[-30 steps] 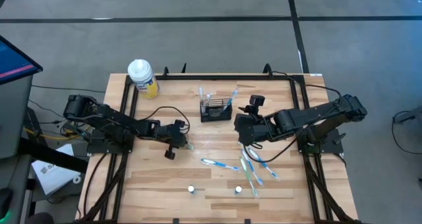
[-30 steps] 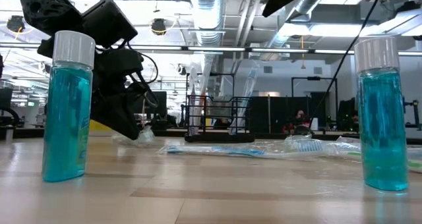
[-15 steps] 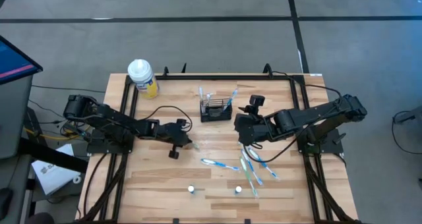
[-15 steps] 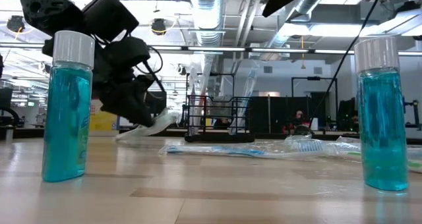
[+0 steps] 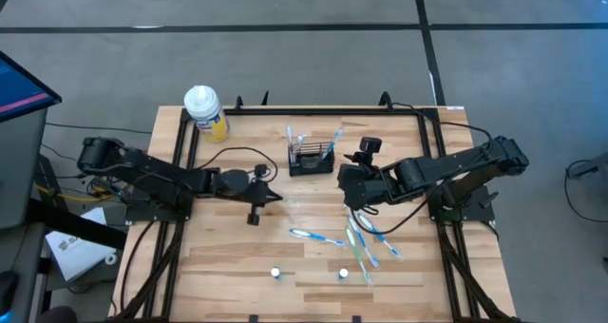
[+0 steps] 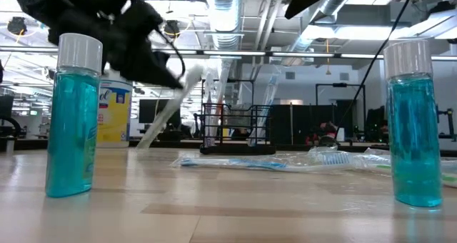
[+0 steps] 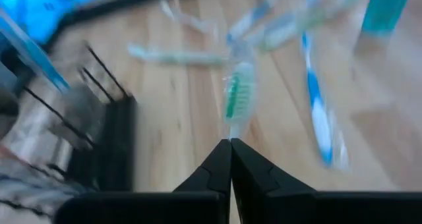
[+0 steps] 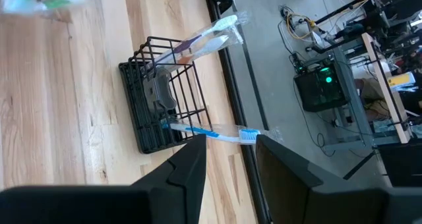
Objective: Pick & Place toothbrushing station
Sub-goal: Put the green toothbrush into the black mesh organizer
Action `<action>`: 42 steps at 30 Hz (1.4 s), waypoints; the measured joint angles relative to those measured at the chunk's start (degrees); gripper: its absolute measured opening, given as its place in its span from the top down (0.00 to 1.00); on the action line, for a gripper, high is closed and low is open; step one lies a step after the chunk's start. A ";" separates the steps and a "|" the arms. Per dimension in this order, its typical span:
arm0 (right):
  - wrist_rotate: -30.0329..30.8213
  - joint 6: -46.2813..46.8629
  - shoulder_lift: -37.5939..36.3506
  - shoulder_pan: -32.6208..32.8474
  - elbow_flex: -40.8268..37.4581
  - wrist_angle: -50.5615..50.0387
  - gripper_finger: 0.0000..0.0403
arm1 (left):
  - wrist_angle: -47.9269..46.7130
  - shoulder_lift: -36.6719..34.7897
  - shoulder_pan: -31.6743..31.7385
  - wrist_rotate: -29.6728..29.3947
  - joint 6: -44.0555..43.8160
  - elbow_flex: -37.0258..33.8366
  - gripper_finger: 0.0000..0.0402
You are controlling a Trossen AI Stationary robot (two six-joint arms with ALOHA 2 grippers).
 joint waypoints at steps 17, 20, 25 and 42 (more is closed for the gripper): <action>0.13 0.01 0.00 -0.02 0.00 0.02 0.70 | 14.43 -7.24 1.47 -6.37 -0.31 0.00 1.00; 0.13 0.00 0.00 -0.02 0.00 0.03 0.70 | 17.04 -7.24 3.10 -6.52 -0.36 0.00 1.00; 0.13 0.01 0.00 -0.02 0.00 0.04 0.70 | 21.33 -7.24 5.02 -6.68 -1.39 0.00 1.00; 0.13 0.58 0.00 -0.87 0.00 0.07 0.70 | 34.13 -3.53 10.49 -5.85 -5.61 0.00 1.00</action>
